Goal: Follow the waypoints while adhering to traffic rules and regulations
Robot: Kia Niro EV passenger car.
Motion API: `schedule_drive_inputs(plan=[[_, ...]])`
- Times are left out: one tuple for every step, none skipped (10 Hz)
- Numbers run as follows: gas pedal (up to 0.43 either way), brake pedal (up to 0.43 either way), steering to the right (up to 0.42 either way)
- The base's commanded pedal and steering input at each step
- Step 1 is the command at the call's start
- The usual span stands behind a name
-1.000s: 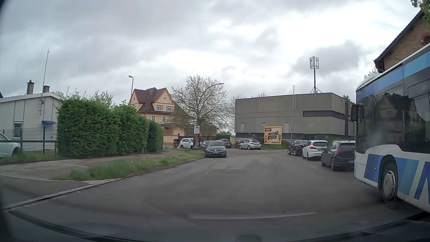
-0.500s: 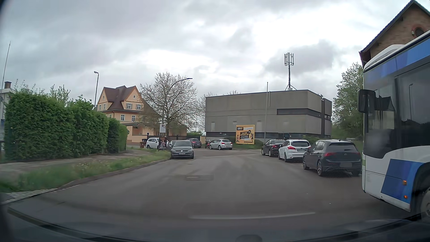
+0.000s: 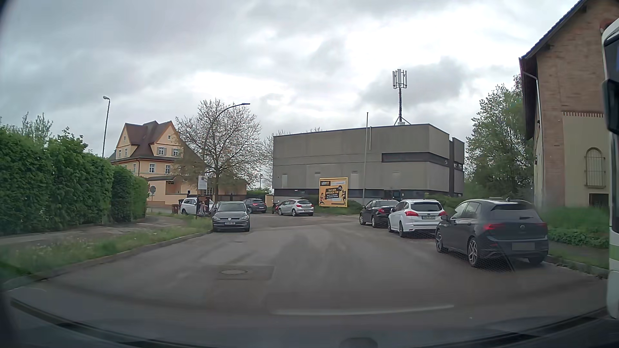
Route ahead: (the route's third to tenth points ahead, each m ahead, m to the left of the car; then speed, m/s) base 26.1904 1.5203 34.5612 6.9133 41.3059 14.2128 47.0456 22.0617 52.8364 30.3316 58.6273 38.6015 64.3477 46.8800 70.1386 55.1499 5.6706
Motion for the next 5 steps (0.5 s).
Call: schedule_drive_inputs(plan=[[0.209, 0.000, 0.059], [0.209, 0.000, 0.054], [0.209, 0.000, 0.043], [0.209, 0.000, 0.030], [0.209, 0.000, 0.023]])
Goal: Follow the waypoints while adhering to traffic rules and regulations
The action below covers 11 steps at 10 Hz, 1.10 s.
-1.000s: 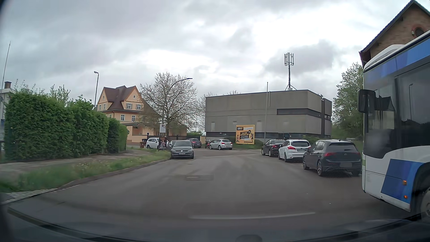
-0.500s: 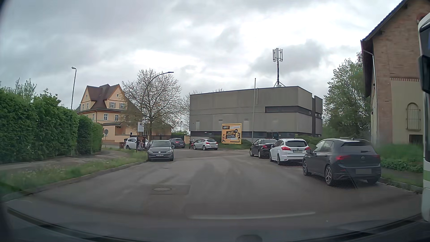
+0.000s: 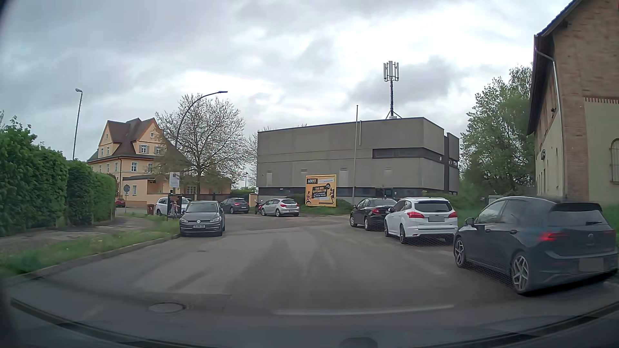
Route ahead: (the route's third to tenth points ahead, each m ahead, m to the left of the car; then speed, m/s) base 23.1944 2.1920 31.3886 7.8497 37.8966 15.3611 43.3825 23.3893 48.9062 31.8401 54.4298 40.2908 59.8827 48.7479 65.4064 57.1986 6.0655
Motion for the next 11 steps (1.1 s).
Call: schedule_drive_inputs(plan=[[0.209, 0.000, 0.014], [0.209, 0.000, 0.006], [0.209, 0.000, 0.000], [0.209, 0.000, -0.002], [0.209, 0.000, -0.003], [0.209, 0.000, -0.005], [0.197, 0.000, -0.009], [0.197, 0.000, -0.014], [0.189, 0.000, -0.018], [0.169, 0.000, -0.021], [0.157, 0.000, -0.024]])
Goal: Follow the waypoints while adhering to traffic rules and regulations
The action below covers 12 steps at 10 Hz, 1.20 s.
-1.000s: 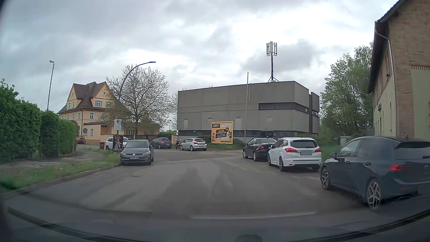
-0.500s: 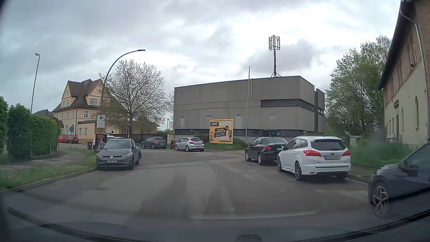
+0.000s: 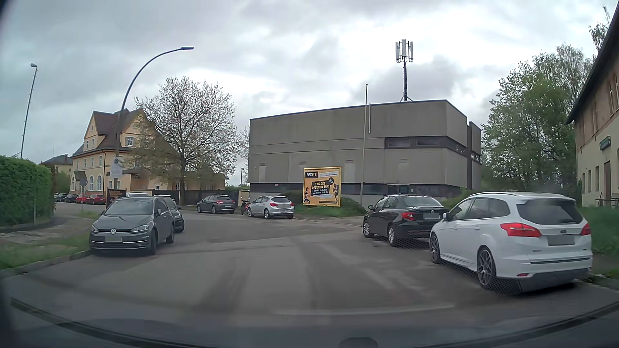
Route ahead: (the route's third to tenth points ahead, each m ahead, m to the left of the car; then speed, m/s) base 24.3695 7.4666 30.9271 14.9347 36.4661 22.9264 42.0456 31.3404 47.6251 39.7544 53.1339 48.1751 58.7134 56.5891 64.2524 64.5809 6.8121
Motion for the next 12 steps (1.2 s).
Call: schedule_drive_inputs(plan=[[0.150, 0.000, -0.028], [0.130, 0.000, -0.031], [0.118, 0.000, -0.036], [0.118, 0.000, -0.044], [0.118, 0.000, -0.052], [0.118, 0.000, -0.059], [0.110, 0.000, -0.063], [0.098, 0.000, -0.068], [0.098, 0.000, -0.075], [0.098, 0.000, -0.083], [0.098, 0.000, -0.091], [0.098, 0.000, -0.100]])
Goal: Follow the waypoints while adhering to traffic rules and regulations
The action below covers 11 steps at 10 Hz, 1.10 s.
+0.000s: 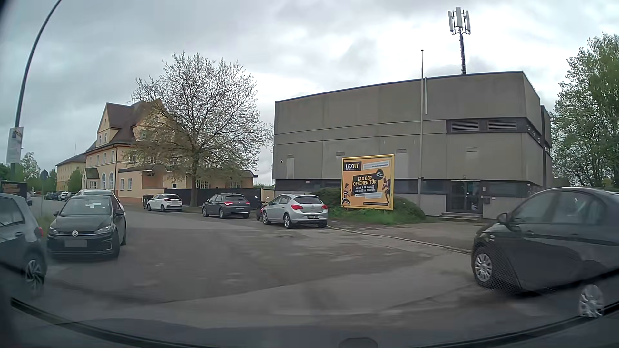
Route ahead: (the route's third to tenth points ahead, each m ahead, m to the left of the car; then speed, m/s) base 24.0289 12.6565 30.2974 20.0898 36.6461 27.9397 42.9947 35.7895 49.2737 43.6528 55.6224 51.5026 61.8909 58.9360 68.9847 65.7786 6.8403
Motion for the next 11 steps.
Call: schedule_drive_inputs(plan=[[0.098, 0.000, -0.105], [0.098, 0.000, -0.111], [0.098, 0.000, -0.118], [0.098, 0.000, -0.125], [0.098, 0.000, -0.130], [0.098, 0.000, -0.138], [0.110, 0.000, -0.145], [0.110, 0.000, -0.147], [0.118, 0.000, -0.147], [0.138, 0.000, -0.147], [0.138, 0.000, -0.147]])
